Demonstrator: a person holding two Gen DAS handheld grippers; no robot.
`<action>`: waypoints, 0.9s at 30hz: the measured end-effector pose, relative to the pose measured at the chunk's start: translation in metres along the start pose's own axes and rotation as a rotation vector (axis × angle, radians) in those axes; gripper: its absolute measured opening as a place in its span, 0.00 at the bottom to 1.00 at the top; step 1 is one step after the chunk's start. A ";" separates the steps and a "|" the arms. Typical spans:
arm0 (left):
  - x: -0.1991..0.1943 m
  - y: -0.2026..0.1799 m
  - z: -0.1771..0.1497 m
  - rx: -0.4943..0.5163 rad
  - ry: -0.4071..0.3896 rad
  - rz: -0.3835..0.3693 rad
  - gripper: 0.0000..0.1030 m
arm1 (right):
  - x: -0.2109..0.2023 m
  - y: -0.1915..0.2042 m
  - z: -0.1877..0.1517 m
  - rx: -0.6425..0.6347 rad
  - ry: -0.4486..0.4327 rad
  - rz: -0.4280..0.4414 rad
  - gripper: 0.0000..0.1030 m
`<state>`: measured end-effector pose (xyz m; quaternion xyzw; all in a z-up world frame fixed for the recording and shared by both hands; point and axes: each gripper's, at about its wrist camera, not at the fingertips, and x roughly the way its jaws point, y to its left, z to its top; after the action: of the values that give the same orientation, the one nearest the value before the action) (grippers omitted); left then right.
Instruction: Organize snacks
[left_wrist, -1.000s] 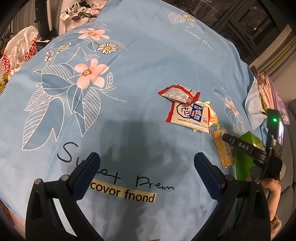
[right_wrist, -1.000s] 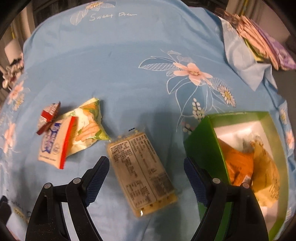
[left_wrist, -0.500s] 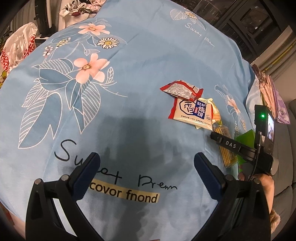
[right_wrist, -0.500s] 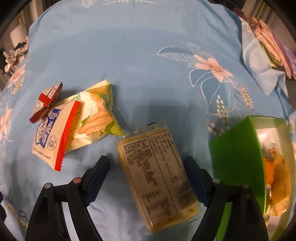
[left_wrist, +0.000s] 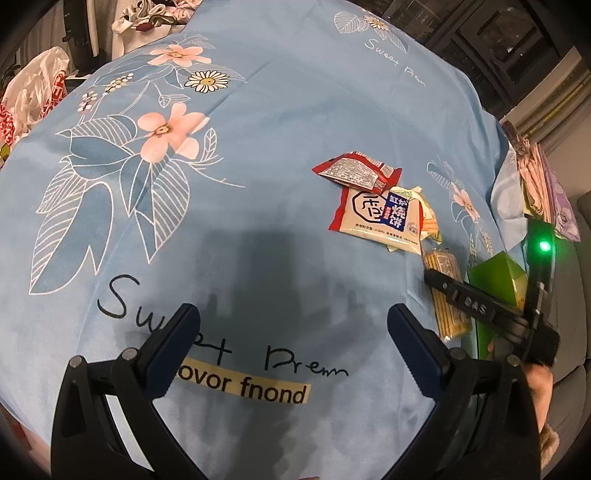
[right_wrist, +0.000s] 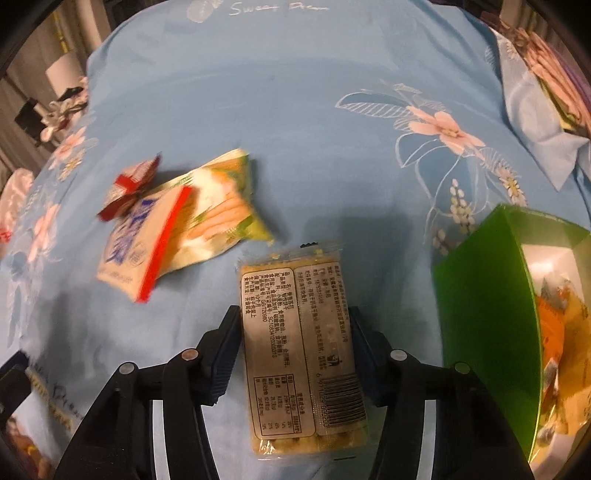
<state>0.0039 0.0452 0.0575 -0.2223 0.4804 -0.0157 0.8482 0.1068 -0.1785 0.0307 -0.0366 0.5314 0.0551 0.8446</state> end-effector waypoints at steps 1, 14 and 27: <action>0.000 0.000 0.000 0.000 0.000 0.000 0.99 | -0.002 0.000 -0.002 0.001 0.003 0.026 0.55; 0.005 -0.003 -0.002 0.006 0.009 0.028 0.99 | -0.028 0.018 -0.030 -0.028 0.056 0.258 0.60; 0.038 -0.059 -0.004 0.104 0.084 -0.095 0.97 | -0.040 -0.050 -0.017 0.263 -0.066 0.500 0.69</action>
<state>0.0319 -0.0189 0.0479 -0.1998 0.5030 -0.0903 0.8360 0.0806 -0.2320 0.0596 0.2073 0.4988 0.1932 0.8191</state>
